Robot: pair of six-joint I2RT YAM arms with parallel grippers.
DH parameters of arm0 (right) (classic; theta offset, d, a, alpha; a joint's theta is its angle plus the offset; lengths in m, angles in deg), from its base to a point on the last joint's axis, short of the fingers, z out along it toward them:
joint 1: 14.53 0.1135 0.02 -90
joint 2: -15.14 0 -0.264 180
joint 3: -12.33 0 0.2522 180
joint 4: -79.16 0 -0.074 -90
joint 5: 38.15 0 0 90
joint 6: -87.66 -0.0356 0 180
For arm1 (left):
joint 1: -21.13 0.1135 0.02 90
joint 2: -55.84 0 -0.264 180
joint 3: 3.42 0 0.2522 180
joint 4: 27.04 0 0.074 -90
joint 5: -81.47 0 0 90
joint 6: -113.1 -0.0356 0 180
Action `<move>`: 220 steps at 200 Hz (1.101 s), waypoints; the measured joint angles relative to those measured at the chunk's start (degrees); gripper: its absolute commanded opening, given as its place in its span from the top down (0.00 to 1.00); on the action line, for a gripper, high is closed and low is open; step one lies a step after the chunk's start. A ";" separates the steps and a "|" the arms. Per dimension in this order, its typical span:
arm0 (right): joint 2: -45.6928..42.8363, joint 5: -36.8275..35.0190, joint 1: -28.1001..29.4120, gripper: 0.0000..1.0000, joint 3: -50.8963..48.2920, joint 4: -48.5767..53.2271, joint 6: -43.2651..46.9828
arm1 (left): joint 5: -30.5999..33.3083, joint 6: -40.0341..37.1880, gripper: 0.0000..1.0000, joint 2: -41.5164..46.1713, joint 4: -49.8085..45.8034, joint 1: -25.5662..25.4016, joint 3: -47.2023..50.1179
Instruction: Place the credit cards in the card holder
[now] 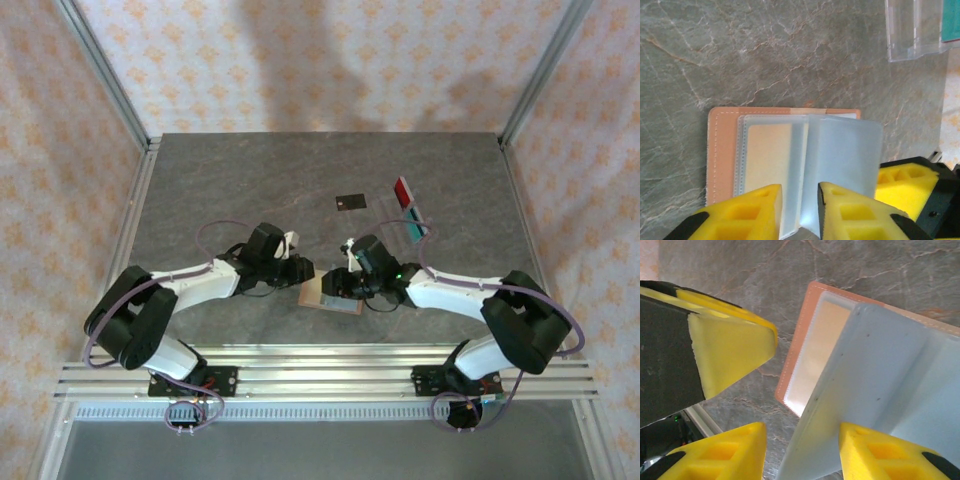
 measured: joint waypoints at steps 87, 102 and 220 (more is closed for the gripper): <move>-12.02 -13.66 -0.07 0.49 -0.87 17.16 2.36 | 4.83 -4.50 0.68 0.50 -7.17 0.00 -1.70; -13.38 -15.74 -0.33 0.49 -0.85 20.28 2.71 | 6.64 -5.66 0.64 1.46 -9.33 0.00 -2.14; -3.63 -19.23 -1.44 0.58 2.73 29.70 16.33 | 11.65 -7.30 0.52 2.73 -15.13 0.00 -1.77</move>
